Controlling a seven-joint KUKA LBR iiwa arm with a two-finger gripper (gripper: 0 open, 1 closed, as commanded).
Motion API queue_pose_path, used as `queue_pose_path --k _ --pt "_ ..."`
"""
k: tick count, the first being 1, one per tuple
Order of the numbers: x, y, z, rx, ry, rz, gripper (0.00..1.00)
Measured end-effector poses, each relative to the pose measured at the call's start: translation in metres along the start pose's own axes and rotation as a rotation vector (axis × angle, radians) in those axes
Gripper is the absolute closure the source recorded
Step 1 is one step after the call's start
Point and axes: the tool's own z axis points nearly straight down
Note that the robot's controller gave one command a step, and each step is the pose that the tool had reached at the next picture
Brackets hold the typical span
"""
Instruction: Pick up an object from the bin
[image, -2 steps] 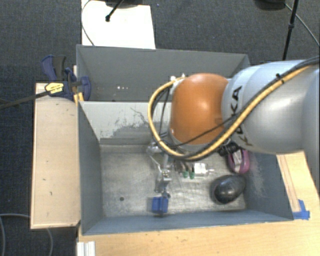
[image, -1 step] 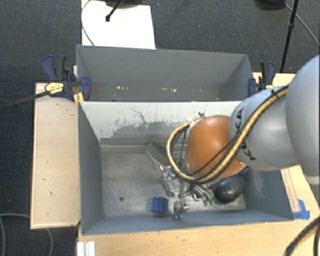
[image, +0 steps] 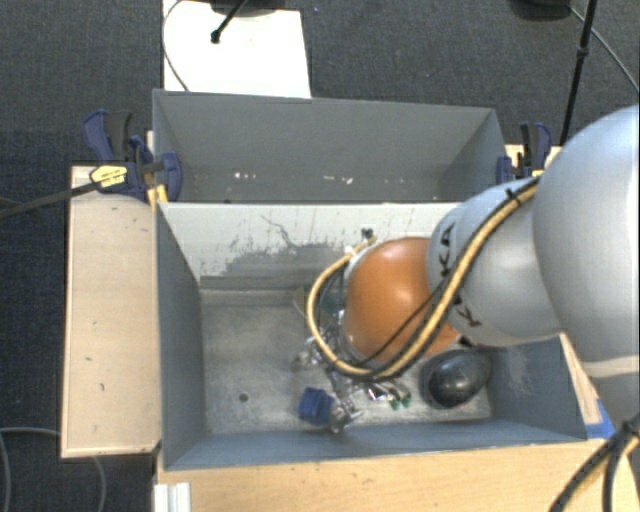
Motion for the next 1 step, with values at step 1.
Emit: queue_pose_path --k 1 --pt "0.0005 0.0017 -0.0009 -0.003 0.001 0.006 1.00"
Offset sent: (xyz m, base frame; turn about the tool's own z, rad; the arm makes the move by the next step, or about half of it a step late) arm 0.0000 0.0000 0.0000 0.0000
